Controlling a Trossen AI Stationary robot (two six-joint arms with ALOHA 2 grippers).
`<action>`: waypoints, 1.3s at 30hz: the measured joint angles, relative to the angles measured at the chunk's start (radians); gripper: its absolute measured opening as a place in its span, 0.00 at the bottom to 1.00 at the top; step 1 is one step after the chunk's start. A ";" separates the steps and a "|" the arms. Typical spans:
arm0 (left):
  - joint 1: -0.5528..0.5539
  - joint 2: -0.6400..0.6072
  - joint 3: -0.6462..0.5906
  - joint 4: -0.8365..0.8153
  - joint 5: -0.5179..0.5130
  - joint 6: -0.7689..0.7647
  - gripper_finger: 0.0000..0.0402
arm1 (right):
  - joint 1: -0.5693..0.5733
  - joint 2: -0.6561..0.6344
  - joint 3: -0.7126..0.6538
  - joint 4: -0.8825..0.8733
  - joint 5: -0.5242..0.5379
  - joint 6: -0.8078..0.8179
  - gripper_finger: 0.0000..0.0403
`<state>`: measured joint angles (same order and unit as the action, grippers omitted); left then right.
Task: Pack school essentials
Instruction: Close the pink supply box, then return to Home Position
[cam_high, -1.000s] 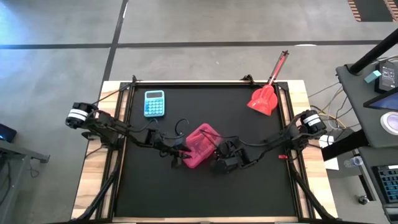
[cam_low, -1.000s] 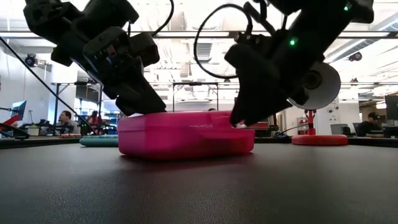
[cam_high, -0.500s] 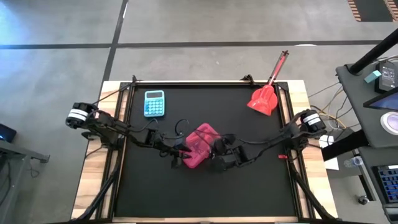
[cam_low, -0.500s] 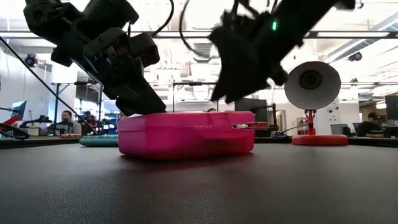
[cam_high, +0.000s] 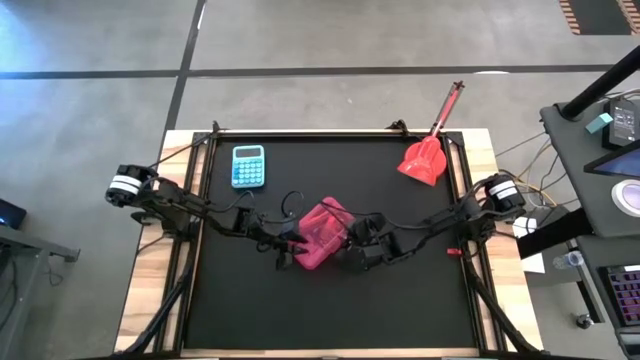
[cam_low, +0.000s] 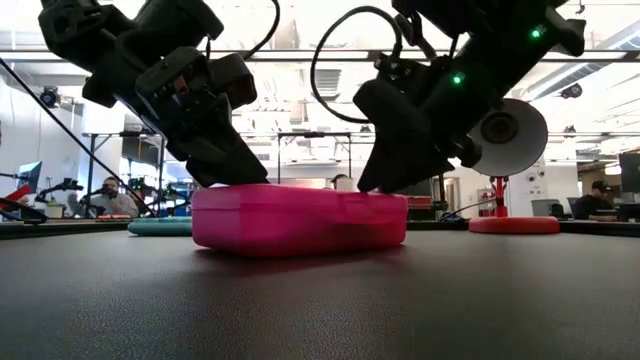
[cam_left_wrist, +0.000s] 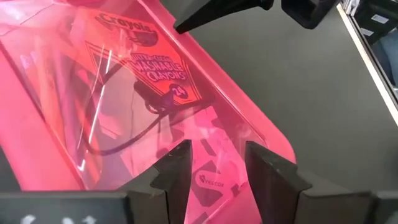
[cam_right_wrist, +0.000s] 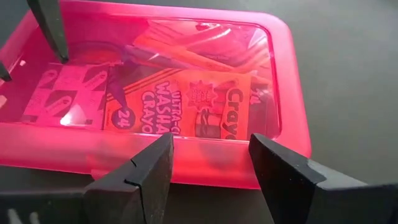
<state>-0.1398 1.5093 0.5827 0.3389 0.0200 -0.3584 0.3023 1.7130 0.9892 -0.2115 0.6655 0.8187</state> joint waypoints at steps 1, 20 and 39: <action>0.000 0.000 0.000 0.000 0.000 0.000 0.33 | -0.002 0.000 -0.006 0.013 0.000 -0.006 0.51; -0.002 -0.279 -0.005 -0.066 0.045 0.092 0.34 | 0.088 -0.134 0.009 -0.052 -0.034 -0.305 0.51; -0.019 -0.780 -0.148 -0.162 -0.013 0.208 0.34 | 0.326 -0.414 -0.261 0.152 0.010 -0.357 0.51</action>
<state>-0.1593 0.7295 0.4345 0.1774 0.0066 -0.1501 0.6285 1.2985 0.7279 -0.0591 0.6755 0.4618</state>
